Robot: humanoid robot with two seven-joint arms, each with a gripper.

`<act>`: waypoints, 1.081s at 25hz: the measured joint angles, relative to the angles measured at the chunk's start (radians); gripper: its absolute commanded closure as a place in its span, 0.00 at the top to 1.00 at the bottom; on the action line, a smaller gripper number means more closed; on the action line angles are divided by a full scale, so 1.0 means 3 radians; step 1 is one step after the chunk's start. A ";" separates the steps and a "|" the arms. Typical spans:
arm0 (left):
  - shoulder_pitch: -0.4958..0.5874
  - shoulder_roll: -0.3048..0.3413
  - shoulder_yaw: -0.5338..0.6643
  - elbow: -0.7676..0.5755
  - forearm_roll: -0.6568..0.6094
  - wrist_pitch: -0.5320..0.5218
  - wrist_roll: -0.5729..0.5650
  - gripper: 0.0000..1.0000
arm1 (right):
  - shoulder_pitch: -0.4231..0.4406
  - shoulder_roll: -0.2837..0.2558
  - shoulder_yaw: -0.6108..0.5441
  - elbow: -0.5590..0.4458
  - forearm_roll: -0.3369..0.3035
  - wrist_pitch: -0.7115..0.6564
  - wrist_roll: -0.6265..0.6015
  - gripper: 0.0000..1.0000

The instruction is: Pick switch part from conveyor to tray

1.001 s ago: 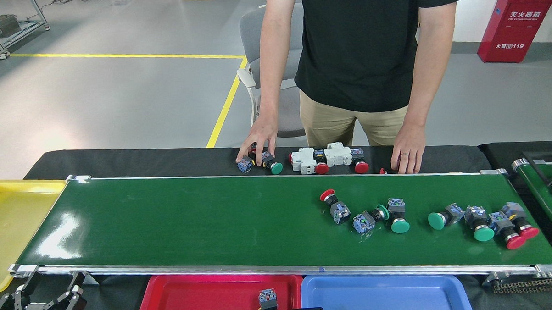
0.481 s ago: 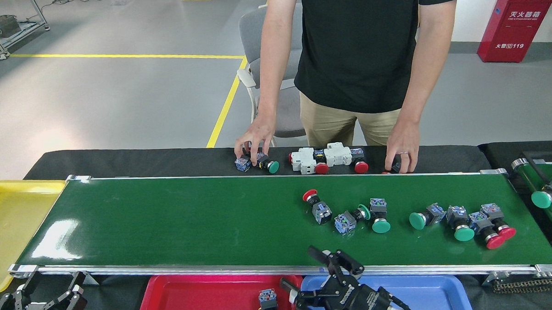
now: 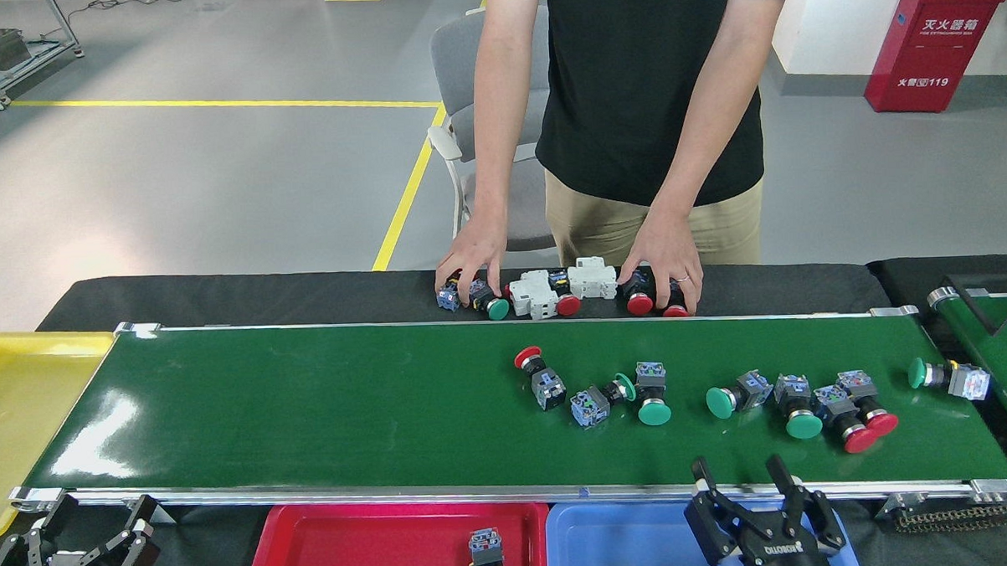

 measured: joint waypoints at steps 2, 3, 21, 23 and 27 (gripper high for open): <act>0.0001 0.0001 0.0000 0.0000 0.0000 -0.0002 0.0000 1.00 | 0.0020 0.0000 0.0000 0.0000 0.0010 0.0035 -0.0067 0.98; 0.0000 0.0001 -0.0001 0.0000 0.0000 -0.0005 0.0001 1.00 | 0.0020 0.0000 0.0000 0.0000 0.0013 0.0062 -0.0082 0.98; -0.0129 -0.0011 -0.0234 -0.0032 0.0007 -0.0230 -0.0033 1.00 | -0.1194 0.0011 0.1088 0.0970 0.0279 0.1090 0.0279 0.99; -0.0152 -0.0011 -0.0314 -0.0032 0.0008 -0.0247 -0.0035 1.00 | -0.1278 0.0011 0.1089 0.1098 0.0262 0.1174 0.0285 0.99; -0.0232 -0.0011 -0.0402 -0.0034 0.0008 -0.0259 -0.0040 1.00 | -0.1603 0.0013 0.1089 0.1435 0.0242 0.1278 0.0304 0.99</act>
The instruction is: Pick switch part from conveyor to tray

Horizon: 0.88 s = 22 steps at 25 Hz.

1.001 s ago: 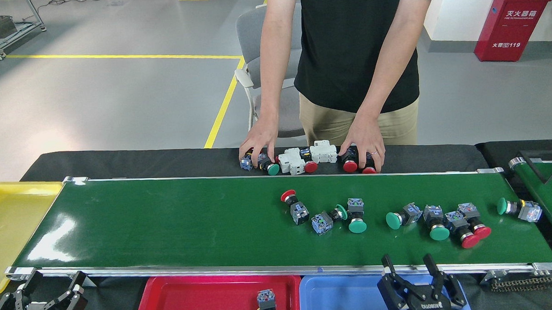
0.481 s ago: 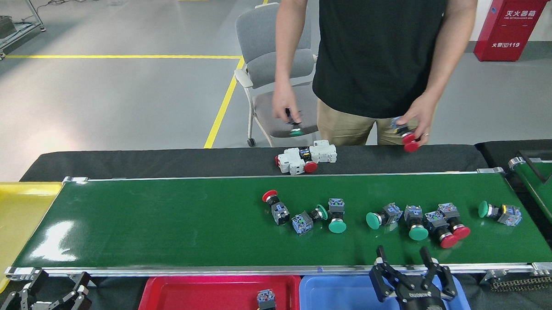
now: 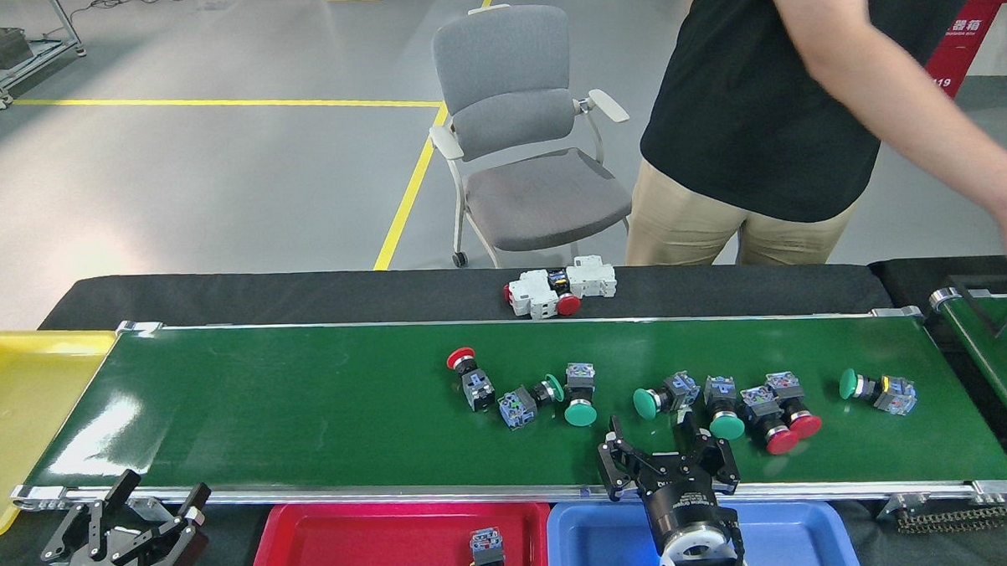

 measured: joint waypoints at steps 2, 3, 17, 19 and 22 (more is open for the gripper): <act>-0.0010 0.0000 -0.0004 0.0000 0.0000 -0.0001 -0.0002 1.00 | -0.0149 0.0012 0.0001 0.0200 -0.0004 0.0051 0.0006 0.99; -0.0018 0.0000 -0.0010 0.0000 0.0000 -0.0002 -0.0002 1.00 | -0.0205 0.0022 0.0004 0.0278 -0.0008 0.0062 0.0007 0.99; -0.0452 -0.0418 -0.0602 -0.0064 -0.0158 0.0115 -0.0342 1.00 | -0.0263 0.0075 0.0023 0.0072 -0.0046 -0.0213 0.0349 0.34; -0.0511 -0.0534 -0.0733 -0.0067 -0.0381 0.0277 -0.0391 1.00 | -0.0049 0.0063 0.0022 -0.0323 -0.0063 -0.0430 0.0393 0.36; -0.0591 -0.0653 -0.0914 -0.0060 -0.0628 0.0510 -0.0413 1.00 | 0.0369 -0.0007 0.0023 -0.0850 -0.0068 -0.0965 0.0453 0.38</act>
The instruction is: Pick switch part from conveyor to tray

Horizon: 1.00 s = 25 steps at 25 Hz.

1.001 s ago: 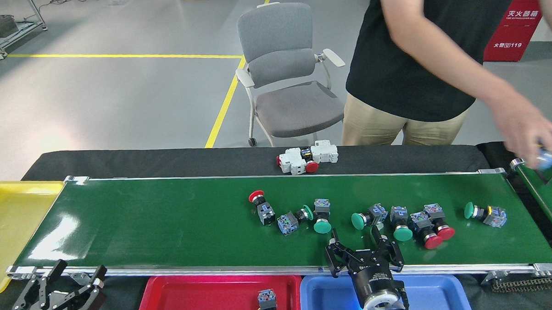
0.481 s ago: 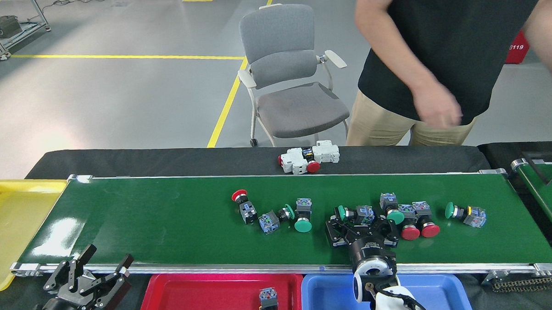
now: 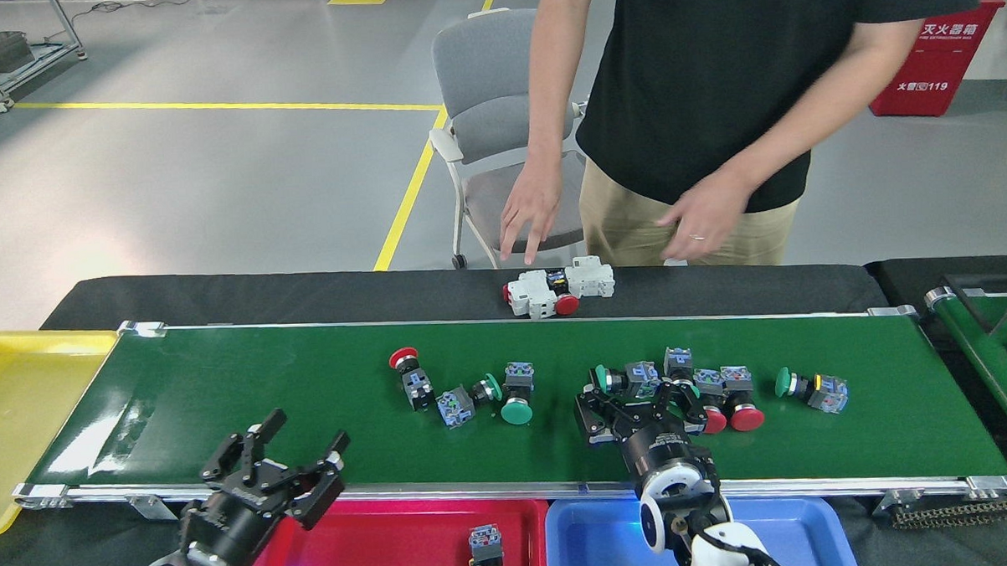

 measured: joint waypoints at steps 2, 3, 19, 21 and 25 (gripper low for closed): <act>-0.0043 -0.0031 -0.0061 0.0028 -0.0047 0.0095 -0.0005 1.00 | 0.0252 -0.0033 0.0000 -0.0206 -0.0001 -0.0508 0.0030 0.39; -0.0072 -0.0033 -0.0082 0.0060 -0.0053 0.0127 -0.0007 1.00 | 0.0356 -0.0033 0.0001 -0.0254 -0.0001 -0.0786 0.0040 0.39; -0.0662 -0.0019 -0.0198 0.1092 -0.0185 0.0559 0.0015 1.00 | 0.0580 -0.0033 0.0514 -0.0302 -0.0001 -0.2184 0.0091 0.98; -0.0727 -0.0019 -0.0199 0.1189 -0.0245 0.0651 0.0048 1.00 | 0.0580 -0.0031 0.0461 -0.0317 -0.0001 -0.2199 0.0094 0.98; -0.0804 -0.0019 -0.0189 0.1296 -0.0260 0.0775 0.0068 0.92 | 0.0501 0.0085 0.0145 -0.0407 -0.0002 -0.1670 0.0096 0.98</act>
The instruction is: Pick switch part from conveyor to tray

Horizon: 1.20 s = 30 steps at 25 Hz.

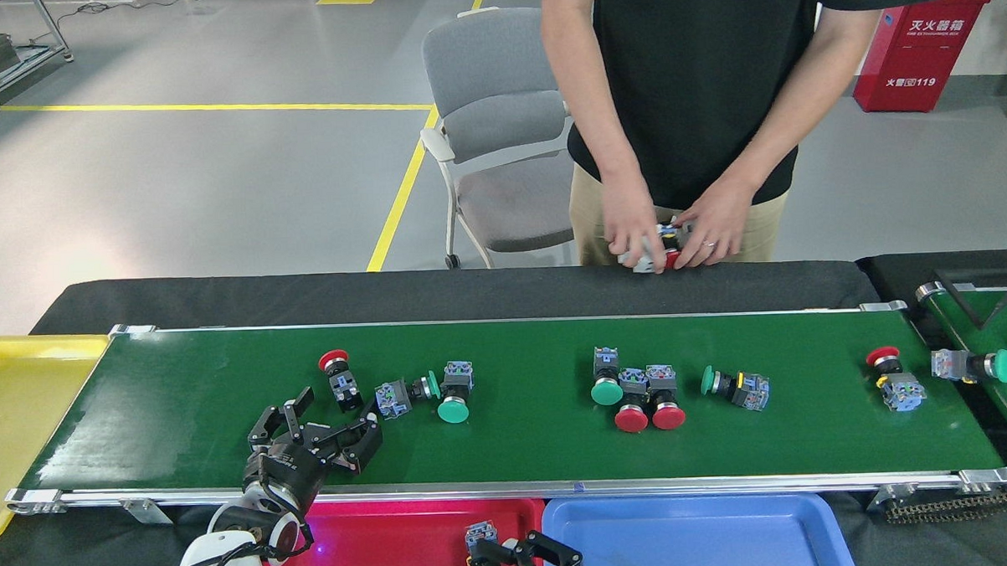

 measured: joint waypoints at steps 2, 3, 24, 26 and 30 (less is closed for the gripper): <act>-0.0053 -0.0005 -0.0003 0.0076 0.0000 0.0086 0.0009 0.65 | -0.0124 0.0033 -0.0099 -0.0010 0.0000 0.0485 0.0014 0.98; -0.0077 -0.0004 -0.0003 0.0116 0.0000 0.0126 0.0033 0.44 | -0.0188 0.0029 -0.0159 -0.0012 -0.0001 0.0744 0.0017 0.98; 0.1199 0.0482 0.0151 -0.1288 0.0068 -0.1555 0.0783 0.06 | 0.0716 -0.0667 -0.1358 -0.0252 -0.0530 0.1437 -0.0670 0.99; 0.1282 0.0579 0.0163 -0.1423 0.0145 -0.1590 0.0788 0.14 | 0.0717 -0.0626 -0.1358 -0.0253 -0.0514 0.1434 -0.0677 0.98; 0.1455 0.0736 0.0180 -0.1482 0.0315 -0.1611 0.0801 0.89 | 0.0495 -0.0530 -0.1253 -0.0220 -0.0348 0.1508 -0.0633 0.98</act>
